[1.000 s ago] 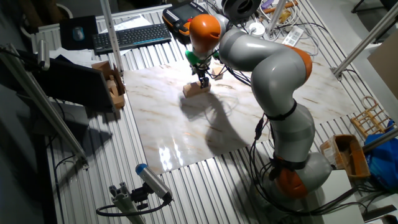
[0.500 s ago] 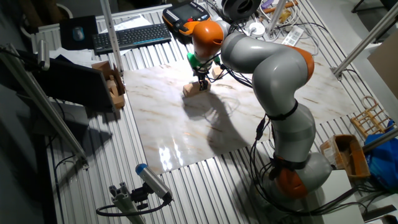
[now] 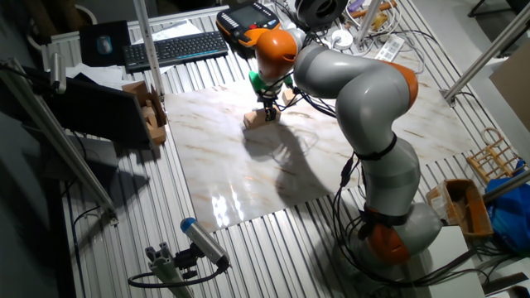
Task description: Stack the blocks into a pyramid shape
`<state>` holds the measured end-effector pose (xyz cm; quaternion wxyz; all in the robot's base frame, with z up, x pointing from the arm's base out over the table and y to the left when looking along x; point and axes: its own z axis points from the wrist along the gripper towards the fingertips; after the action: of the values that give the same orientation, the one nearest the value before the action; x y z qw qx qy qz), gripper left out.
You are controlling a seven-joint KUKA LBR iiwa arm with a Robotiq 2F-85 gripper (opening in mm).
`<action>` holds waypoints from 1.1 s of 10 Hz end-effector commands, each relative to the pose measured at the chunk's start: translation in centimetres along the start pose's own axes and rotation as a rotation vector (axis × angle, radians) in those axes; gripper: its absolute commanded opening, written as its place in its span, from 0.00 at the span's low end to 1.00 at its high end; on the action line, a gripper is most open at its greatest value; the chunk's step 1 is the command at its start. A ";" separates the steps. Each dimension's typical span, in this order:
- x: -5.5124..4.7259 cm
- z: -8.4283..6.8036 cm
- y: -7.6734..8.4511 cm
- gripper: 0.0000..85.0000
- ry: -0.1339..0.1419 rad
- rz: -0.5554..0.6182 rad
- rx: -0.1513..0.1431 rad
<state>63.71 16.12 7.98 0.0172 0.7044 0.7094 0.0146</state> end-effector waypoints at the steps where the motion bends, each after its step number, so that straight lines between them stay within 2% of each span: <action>1: 0.0 0.1 0.0 1.00 -0.001 0.003 0.003; 6: 0.1 1.6 -0.6 1.00 -0.010 0.018 0.014; 9: 0.3 2.2 -0.8 1.00 -0.041 -0.006 0.011; 11: 0.2 2.4 -0.7 1.00 -0.042 -0.001 0.014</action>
<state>63.14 16.36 5.52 0.0273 0.7042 0.7094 -0.0053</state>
